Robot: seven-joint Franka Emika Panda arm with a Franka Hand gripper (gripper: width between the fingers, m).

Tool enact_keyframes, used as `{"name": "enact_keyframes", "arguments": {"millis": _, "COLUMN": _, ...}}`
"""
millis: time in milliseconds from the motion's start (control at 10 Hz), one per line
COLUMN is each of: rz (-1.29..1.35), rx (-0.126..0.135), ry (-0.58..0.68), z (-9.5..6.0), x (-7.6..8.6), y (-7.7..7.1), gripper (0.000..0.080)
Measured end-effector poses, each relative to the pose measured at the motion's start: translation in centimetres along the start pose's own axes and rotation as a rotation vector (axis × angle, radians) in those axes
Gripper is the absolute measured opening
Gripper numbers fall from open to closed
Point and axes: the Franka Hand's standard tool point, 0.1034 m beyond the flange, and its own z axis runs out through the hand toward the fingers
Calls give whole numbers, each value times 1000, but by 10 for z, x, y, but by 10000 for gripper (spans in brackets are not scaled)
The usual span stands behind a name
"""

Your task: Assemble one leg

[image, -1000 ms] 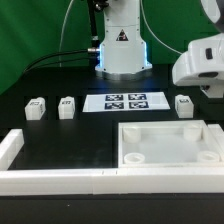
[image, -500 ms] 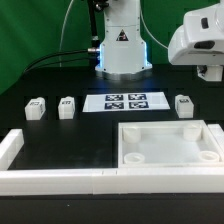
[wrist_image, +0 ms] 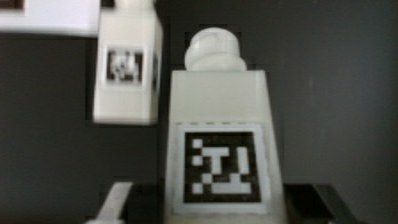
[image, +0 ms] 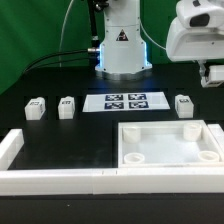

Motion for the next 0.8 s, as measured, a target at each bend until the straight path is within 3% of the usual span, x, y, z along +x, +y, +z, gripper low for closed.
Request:
{"name": "enact_keyframes", "arguments": {"millis": 300, "rz": -74, "rx": -1, "ry": 248, "z": -18, "x": 24, "y": 10, "gripper": 292}}
{"name": "enact_keyframes", "arguments": {"millis": 400, "rz": -76, "rx": 18, "ry": 334, "z": -25, "x": 33, "y": 10, "gripper": 292}}
{"name": "enact_keyframes", "arguments": {"millis": 500, "rz": -72, "rx": 35, "ry": 374, "z": -21, "x": 29, "y": 7, "gripper": 292}}
{"name": "enact_keyframes", "arguments": {"millis": 800, "rz": -83, "rx": 36, "ry": 377, "z": -20, "x": 28, "y": 6, "gripper": 293}}
